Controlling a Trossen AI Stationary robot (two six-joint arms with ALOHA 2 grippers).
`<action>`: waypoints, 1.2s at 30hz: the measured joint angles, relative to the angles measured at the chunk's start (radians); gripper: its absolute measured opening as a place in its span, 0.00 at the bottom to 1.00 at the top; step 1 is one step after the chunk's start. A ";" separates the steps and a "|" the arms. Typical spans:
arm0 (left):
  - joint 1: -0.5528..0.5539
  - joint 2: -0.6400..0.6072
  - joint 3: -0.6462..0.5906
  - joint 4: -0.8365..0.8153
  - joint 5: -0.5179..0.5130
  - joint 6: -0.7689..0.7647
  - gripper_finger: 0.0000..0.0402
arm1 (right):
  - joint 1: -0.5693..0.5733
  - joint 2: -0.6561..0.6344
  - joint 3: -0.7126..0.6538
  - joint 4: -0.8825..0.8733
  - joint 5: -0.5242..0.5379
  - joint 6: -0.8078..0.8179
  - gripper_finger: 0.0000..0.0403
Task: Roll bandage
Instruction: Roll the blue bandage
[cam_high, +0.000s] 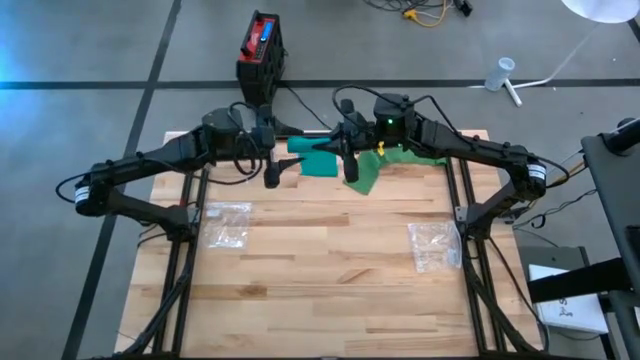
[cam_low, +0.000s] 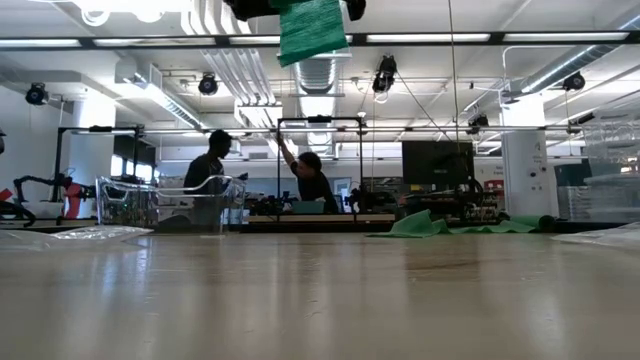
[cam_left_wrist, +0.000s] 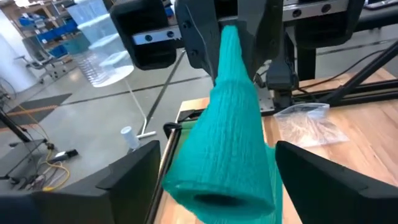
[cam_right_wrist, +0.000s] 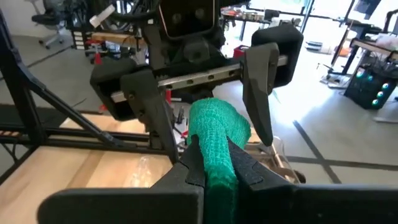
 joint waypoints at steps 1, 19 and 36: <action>0.000 0.000 0.000 0.001 0.001 -0.001 0.73 | 0.000 0.000 0.000 -0.009 0.000 0.000 0.03; 0.017 0.011 0.000 0.004 0.044 0.005 0.06 | 0.000 0.001 -0.002 -0.018 0.037 0.134 0.07; 0.017 0.012 -0.002 0.046 -0.110 0.100 0.04 | -0.026 0.032 0.000 0.068 0.061 0.636 0.63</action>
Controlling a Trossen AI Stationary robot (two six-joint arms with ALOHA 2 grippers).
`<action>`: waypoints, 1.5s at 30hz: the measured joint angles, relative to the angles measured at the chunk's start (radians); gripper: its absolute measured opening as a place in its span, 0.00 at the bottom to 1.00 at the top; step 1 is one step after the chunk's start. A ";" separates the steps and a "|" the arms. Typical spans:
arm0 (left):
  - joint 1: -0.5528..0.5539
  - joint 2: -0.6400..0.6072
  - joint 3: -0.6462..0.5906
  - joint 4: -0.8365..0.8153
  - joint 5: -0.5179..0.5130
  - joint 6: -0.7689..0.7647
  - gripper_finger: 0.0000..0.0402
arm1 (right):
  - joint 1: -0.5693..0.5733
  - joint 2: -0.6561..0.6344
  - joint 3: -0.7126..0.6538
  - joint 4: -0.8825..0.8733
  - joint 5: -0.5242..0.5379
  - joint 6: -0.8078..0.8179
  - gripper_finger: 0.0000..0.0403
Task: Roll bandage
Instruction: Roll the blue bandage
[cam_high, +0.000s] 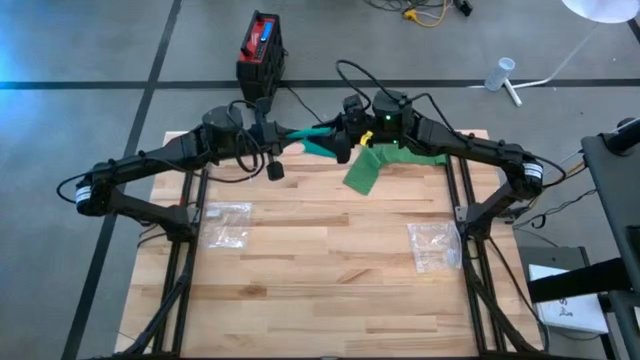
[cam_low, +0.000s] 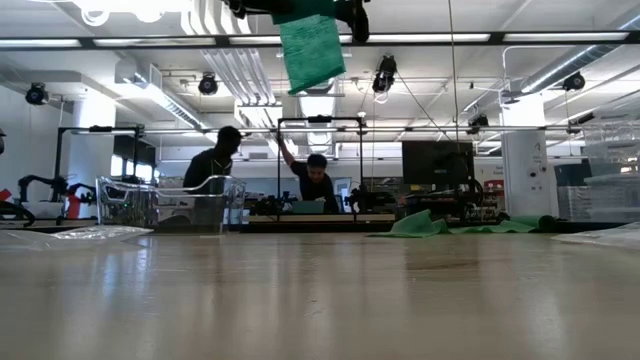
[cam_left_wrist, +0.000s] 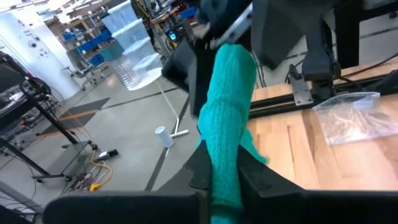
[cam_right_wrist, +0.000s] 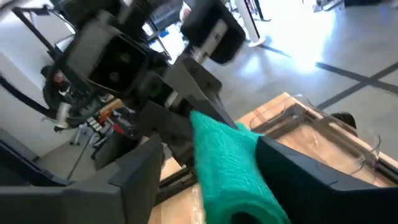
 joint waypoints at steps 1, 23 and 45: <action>0.000 0.000 0.000 -0.001 0.000 -0.002 0.05 | -0.002 0.003 -0.001 -0.007 0.000 0.000 0.65; 0.000 0.033 -0.004 0.045 -0.053 0.146 0.05 | -0.022 0.023 -0.002 0.006 0.004 0.225 0.54; 0.000 0.076 -0.004 0.057 -0.117 0.165 0.28 | -0.042 0.023 -0.003 -0.019 0.020 -0.003 0.07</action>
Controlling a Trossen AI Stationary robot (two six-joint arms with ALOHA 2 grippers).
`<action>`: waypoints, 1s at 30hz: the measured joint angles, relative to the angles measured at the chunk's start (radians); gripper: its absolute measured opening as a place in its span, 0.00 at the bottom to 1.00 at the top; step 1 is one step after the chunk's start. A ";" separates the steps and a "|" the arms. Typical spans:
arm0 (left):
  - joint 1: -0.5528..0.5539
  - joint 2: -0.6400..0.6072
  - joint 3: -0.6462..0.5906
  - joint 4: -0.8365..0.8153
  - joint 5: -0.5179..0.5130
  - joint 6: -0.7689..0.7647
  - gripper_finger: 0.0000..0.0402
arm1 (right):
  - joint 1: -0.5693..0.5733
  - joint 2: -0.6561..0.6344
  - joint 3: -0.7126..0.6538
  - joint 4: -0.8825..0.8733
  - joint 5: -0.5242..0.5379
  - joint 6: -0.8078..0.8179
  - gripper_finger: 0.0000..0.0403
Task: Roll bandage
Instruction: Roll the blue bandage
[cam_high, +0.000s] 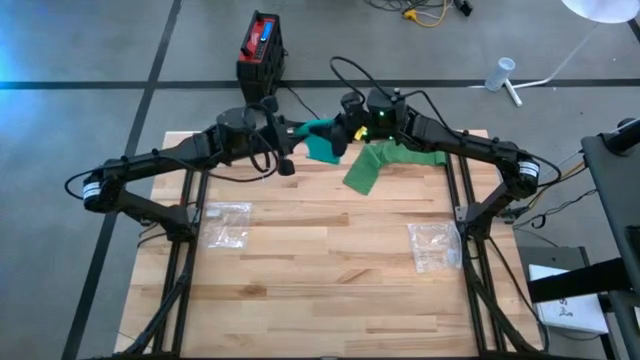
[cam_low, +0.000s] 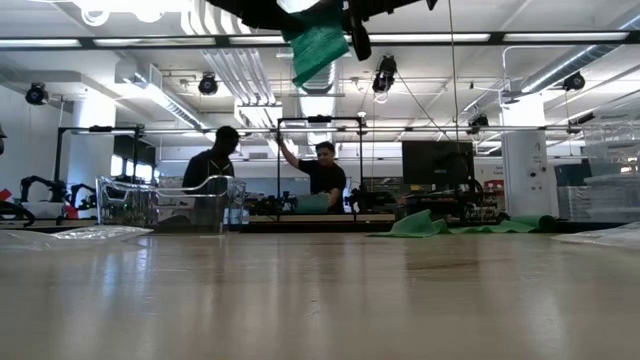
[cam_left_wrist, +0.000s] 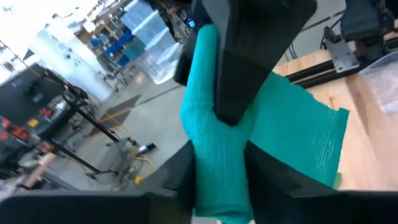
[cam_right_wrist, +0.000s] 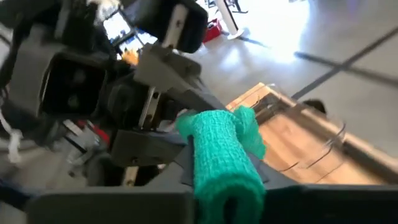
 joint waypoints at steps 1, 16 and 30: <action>0.000 -0.003 0.000 -0.007 0.001 -0.021 0.32 | 0.000 0.000 0.000 -0.001 -0.001 -0.046 0.04; 0.102 -0.069 0.013 -0.080 0.309 -0.346 0.68 | 0.023 0.000 0.001 -0.011 -0.023 -0.500 0.03; 0.183 -0.039 0.013 -0.096 0.510 -0.369 0.18 | 0.045 0.000 0.000 -0.033 -0.054 -0.528 0.08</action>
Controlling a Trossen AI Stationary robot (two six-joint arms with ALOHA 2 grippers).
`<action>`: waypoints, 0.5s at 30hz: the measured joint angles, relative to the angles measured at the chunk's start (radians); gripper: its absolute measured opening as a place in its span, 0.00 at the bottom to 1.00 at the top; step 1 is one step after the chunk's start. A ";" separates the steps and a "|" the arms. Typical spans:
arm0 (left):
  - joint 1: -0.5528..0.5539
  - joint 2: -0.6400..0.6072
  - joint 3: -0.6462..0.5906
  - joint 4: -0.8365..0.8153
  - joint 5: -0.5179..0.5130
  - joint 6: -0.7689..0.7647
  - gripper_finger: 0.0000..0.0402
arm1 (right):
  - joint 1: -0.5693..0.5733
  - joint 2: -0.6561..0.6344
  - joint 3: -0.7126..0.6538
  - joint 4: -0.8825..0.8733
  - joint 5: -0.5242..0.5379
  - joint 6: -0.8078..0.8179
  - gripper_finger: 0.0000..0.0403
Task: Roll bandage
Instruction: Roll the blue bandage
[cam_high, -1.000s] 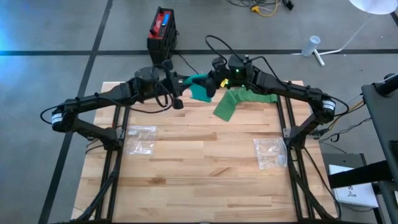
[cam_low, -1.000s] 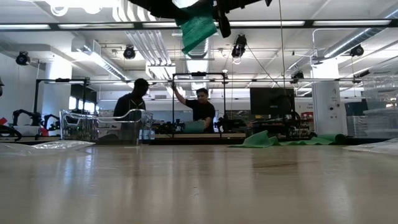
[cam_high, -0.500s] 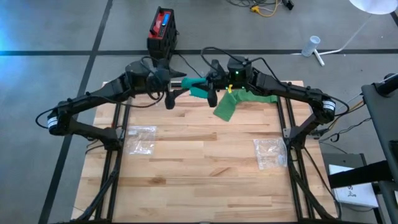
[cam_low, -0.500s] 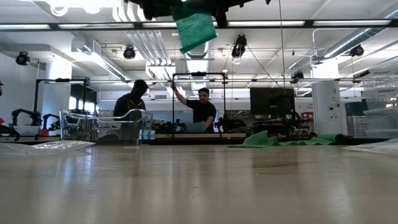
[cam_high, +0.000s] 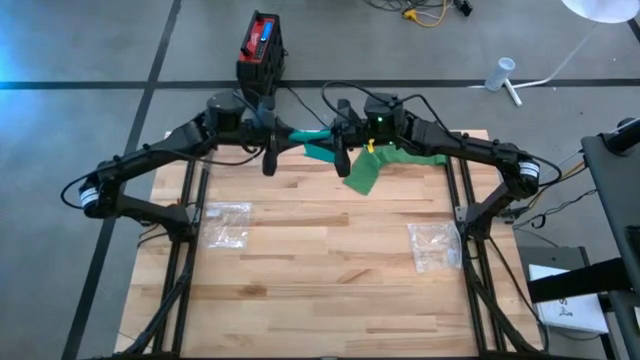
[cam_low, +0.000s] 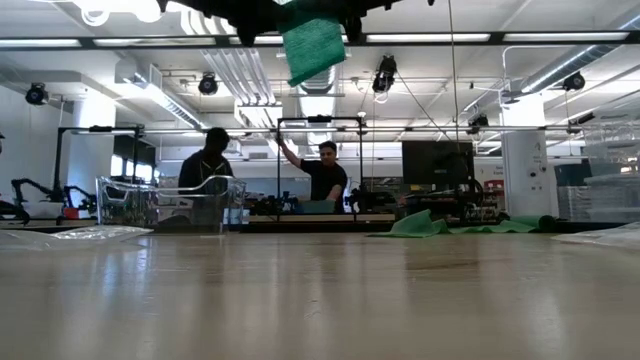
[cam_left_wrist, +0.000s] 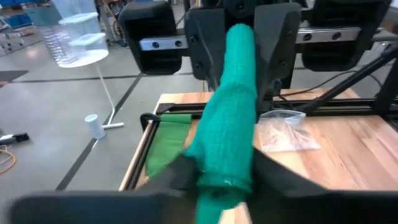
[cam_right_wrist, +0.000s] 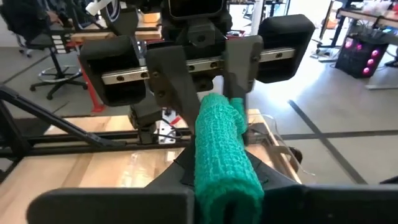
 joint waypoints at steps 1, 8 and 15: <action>0.000 -0.003 0.000 0.000 0.009 0.000 0.11 | 0.000 0.000 0.000 0.001 -0.001 0.000 0.09; 0.001 -0.014 0.000 -0.029 0.033 0.007 0.07 | 0.002 -0.014 -0.001 -0.014 -0.028 -0.019 0.19; 0.002 -0.020 0.001 -0.036 0.030 0.005 0.03 | 0.002 -0.030 -0.001 -0.025 -0.025 -0.022 0.20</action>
